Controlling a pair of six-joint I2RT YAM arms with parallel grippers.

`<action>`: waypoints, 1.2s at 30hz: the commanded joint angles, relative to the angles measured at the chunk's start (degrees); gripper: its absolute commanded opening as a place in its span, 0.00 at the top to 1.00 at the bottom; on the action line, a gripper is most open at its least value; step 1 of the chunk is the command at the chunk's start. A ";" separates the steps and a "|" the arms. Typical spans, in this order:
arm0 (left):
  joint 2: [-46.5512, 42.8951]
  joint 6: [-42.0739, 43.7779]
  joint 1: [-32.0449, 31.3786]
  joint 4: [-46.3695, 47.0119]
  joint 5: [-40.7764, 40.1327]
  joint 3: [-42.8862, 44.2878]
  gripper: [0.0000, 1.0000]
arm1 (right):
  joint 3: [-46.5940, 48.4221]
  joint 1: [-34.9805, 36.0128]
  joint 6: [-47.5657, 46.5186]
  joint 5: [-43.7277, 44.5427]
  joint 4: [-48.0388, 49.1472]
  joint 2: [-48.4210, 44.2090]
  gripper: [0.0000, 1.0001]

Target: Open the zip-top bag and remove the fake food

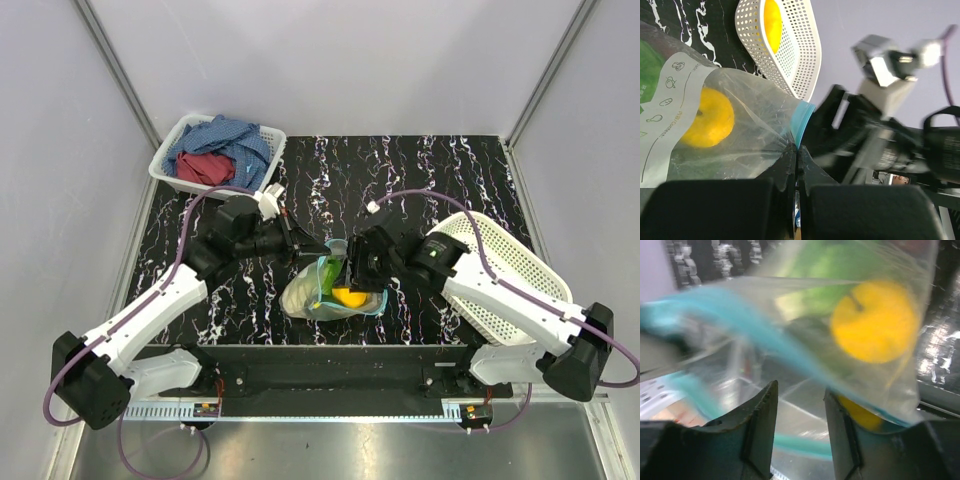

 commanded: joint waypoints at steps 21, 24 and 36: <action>3.20 -8.41 -5.23 10.08 -1.16 2.11 1.00 | -13.40 -5.77 13.45 12.98 11.13 3.97 0.14; 3.81 -8.58 -5.58 10.25 -1.07 2.55 1.00 | -13.84 -6.22 13.37 14.11 11.94 5.02 0.14; 4.70 -8.41 -6.37 10.52 0.33 2.90 1.00 | -15.07 -8.24 9.33 15.42 23.09 12.06 0.11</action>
